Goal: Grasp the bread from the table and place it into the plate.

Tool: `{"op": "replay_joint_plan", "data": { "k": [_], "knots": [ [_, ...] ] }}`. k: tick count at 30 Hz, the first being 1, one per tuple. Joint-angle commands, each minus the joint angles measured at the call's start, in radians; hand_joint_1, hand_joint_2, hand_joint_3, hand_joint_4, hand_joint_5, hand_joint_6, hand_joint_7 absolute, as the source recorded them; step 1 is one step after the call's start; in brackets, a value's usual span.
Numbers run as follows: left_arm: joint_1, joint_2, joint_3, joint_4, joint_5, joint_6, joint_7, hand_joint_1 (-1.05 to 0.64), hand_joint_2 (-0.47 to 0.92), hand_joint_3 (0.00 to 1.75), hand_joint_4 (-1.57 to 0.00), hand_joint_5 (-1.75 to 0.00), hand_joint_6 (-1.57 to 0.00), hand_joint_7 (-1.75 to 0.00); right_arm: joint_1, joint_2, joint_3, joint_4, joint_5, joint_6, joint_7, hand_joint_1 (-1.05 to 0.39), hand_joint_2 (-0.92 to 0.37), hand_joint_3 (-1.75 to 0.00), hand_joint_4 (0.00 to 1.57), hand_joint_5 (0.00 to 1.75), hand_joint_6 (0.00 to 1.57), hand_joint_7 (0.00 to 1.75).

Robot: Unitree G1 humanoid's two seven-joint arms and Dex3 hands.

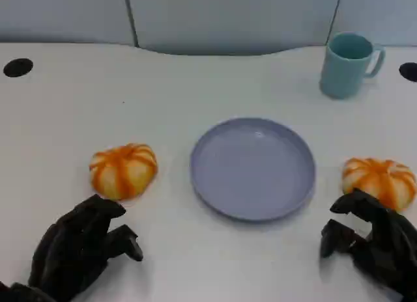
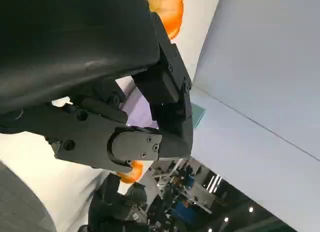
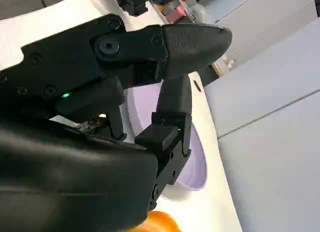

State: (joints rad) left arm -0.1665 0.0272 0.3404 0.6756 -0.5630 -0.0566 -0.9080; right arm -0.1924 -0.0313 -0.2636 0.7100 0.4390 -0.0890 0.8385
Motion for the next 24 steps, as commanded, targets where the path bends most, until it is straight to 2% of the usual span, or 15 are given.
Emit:
{"op": "replay_joint_plan", "data": {
  "k": [1, 17, 24],
  "knots": [
    [0.008, 0.013, 0.003, -0.005, 0.0, -0.004, 0.001, -0.47, 0.92, 0.25, -1.0, -1.2, -0.92, -0.87, 0.002, -0.014, -0.003, 0.003, 0.007, -0.005, 0.008, -0.61, -0.92, -0.34, 0.67, 1.61, 0.62, 1.16],
    [0.008, 0.017, 0.002, -0.006, 0.003, 0.001, 0.006, -0.47, 0.92, 0.24, -0.99, -1.2, -0.91, -0.89, 0.001, -0.013, -0.005, 0.007, 0.009, -0.003, 0.01, -0.61, -0.92, -0.33, 0.65, 1.61, 0.62, 1.16],
    [0.007, 0.022, -0.003, -0.003, 0.01, -0.009, 0.002, -0.49, 0.92, 0.22, -0.97, -1.28, -0.9, -0.94, 0.006, -0.01, -0.003, -0.004, 0.005, -0.005, -0.001, -0.6, -0.92, -0.34, 0.66, 1.62, 0.62, 1.17]
  ]
}}
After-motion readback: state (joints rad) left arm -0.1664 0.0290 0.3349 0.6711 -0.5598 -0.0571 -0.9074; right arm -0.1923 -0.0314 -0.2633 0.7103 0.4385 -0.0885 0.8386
